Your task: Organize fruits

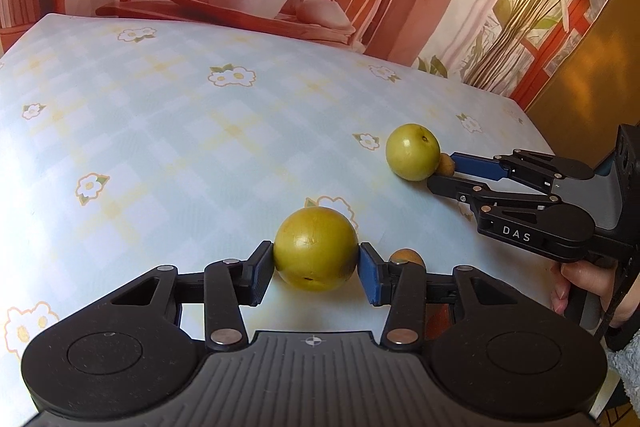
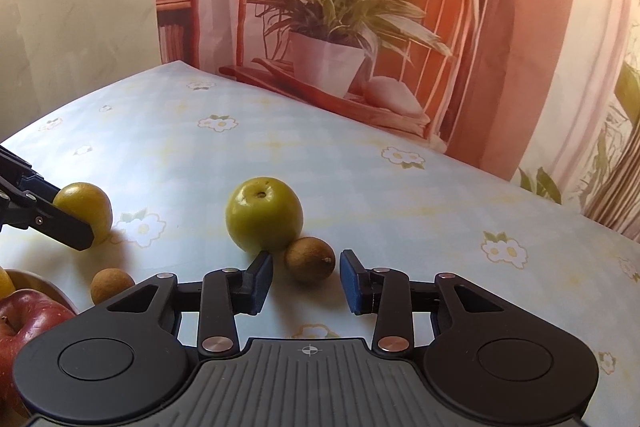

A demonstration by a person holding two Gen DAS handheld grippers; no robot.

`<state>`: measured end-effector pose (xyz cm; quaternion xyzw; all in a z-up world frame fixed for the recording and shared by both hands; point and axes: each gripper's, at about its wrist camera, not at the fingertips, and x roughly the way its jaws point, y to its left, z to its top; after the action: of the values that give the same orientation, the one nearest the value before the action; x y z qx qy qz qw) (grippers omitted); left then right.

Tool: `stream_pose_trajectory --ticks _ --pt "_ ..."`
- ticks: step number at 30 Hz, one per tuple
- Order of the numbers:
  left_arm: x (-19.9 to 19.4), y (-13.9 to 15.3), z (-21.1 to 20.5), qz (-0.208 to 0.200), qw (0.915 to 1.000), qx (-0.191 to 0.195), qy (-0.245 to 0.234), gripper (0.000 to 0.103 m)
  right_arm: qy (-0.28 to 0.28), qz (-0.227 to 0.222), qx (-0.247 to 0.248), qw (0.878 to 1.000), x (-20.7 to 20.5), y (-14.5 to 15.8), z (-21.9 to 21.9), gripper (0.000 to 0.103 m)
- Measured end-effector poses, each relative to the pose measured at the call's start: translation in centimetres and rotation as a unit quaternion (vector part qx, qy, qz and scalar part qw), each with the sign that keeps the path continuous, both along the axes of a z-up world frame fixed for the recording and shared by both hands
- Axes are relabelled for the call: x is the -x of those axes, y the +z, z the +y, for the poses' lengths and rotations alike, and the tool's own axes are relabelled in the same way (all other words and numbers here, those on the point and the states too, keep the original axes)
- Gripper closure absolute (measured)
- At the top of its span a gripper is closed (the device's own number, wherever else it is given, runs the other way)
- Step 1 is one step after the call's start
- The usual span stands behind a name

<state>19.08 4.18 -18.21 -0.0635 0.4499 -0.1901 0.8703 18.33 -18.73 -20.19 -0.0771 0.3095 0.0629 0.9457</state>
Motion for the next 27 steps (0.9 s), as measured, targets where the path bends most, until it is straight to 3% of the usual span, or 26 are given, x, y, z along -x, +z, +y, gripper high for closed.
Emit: stream_pose_trajectory --ticks 4,13,27 --pt "0.1 0.0 -0.1 -0.002 1.0 -0.002 -0.001 0.055 0.001 0.004 -0.001 1.0 -0.1 -0.1 -0.1 0.077" --pt "0.8 0.3 -0.3 -0.015 0.9998 -0.006 -0.009 0.055 -0.007 -0.011 -0.035 0.999 1.4 0.6 -0.8 0.077" --pt "4.8 3.7 -0.5 -0.066 0.9971 -0.023 -0.031 0.055 -0.001 -0.054 -0.092 0.994 8.4 4.2 0.1 0.077"
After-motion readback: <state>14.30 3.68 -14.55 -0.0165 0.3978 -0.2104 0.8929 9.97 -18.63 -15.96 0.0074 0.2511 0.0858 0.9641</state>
